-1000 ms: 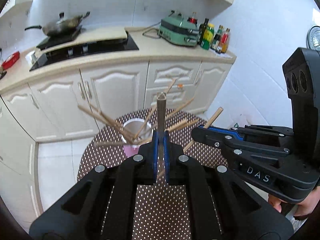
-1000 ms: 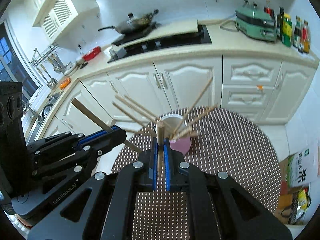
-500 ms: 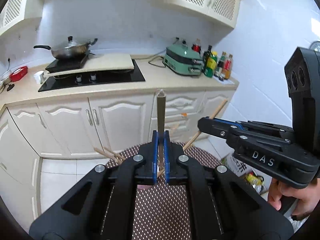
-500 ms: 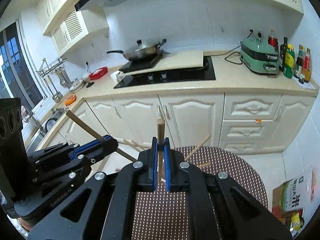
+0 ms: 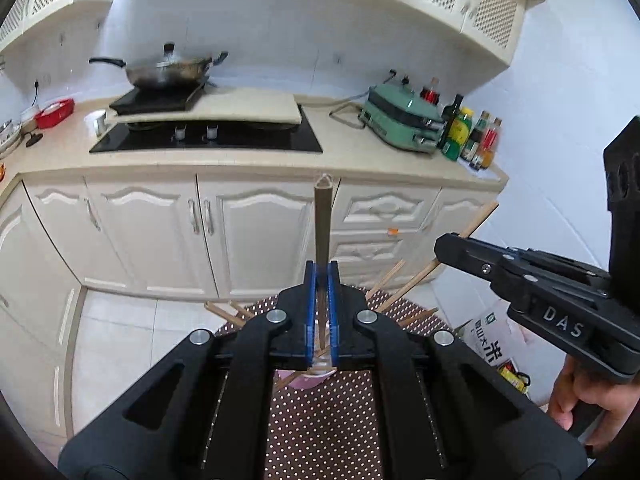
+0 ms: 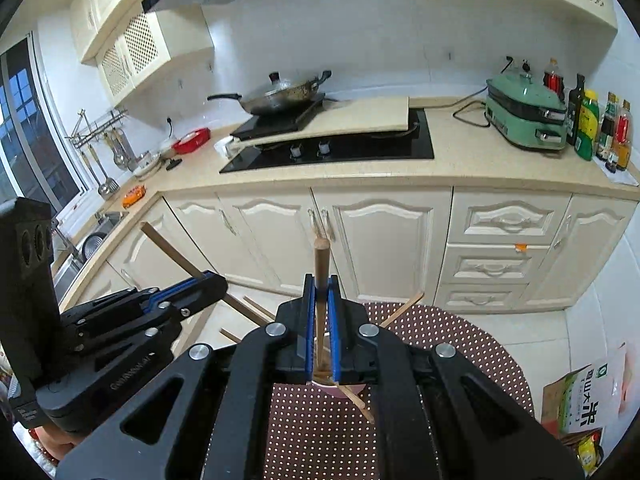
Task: Organize utensils
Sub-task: 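Lift the chopstick with the right gripper and drop it into the pink cup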
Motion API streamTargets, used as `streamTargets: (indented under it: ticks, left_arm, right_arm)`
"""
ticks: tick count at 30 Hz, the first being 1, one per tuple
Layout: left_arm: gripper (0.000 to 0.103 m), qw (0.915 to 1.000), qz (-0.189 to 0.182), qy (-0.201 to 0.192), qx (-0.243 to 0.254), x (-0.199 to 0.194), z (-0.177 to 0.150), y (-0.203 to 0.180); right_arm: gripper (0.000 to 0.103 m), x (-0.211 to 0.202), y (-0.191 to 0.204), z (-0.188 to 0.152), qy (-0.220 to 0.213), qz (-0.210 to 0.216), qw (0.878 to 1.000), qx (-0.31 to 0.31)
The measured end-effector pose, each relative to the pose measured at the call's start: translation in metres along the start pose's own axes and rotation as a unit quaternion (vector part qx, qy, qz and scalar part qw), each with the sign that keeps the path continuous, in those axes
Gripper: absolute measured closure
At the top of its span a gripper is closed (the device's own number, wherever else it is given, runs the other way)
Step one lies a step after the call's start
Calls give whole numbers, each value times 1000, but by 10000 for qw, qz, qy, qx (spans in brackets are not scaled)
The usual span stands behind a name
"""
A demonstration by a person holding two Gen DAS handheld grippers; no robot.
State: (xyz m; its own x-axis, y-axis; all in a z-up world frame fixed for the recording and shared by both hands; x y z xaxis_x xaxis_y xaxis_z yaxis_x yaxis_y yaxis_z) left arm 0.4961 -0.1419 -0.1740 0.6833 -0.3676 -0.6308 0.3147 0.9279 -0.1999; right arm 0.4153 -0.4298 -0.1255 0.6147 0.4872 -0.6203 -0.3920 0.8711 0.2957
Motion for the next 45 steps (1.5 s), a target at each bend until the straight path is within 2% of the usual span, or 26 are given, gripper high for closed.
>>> streamTargets:
  ticks: [14, 32, 34, 35, 36, 37, 39, 45]
  left_arm:
    - [97, 9978, 3, 664, 57, 43, -37, 4]
    - [96, 9939, 282, 1047, 196, 62, -60, 3]
    - [91, 9938, 358, 1038, 197, 62, -60, 4]
    - [75, 9938, 419, 1008, 216, 61, -59, 4]
    - [54, 9938, 512, 955, 254, 60, -59, 4]
    - [48, 9941, 574, 879, 288, 57, -59, 5]
    - [48, 9947, 513, 843, 296, 54, -59, 4]
    - [48, 9943, 630, 789, 339, 45, -58, 5]
  right_arm:
    - [98, 30, -4, -29, 474, -76, 9988, -8]
    - [98, 49, -3, -50, 793, -98, 9968, 33]
    - [98, 51, -3, -52, 824, -88, 9965, 41]
    - [98, 52, -3, -53, 840, -83, 9964, 51]
    - [98, 52, -4, -54, 830, -82, 9965, 83]
    - [98, 52, -5, -53, 836, -59, 9964, 112]
    - [98, 53, -6, -53, 845, -41, 9963, 143]
    - [98, 54, -8, -52, 824, 22, 9964, 174]
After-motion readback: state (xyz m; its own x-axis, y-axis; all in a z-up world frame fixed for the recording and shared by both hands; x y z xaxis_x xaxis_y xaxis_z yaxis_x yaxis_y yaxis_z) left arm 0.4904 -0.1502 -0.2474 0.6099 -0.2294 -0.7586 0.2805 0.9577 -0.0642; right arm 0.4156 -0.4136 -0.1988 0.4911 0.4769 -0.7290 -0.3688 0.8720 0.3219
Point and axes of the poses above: each gripper's, at about its wrist camera, not at the fingertips, and x roughly the way its jaws point, y to its left, z to its top, the point moved 8 cm from there along x, roughly the way its jaws point, and after that the axes turned 1 degree about -x, right-handed, at the moved point
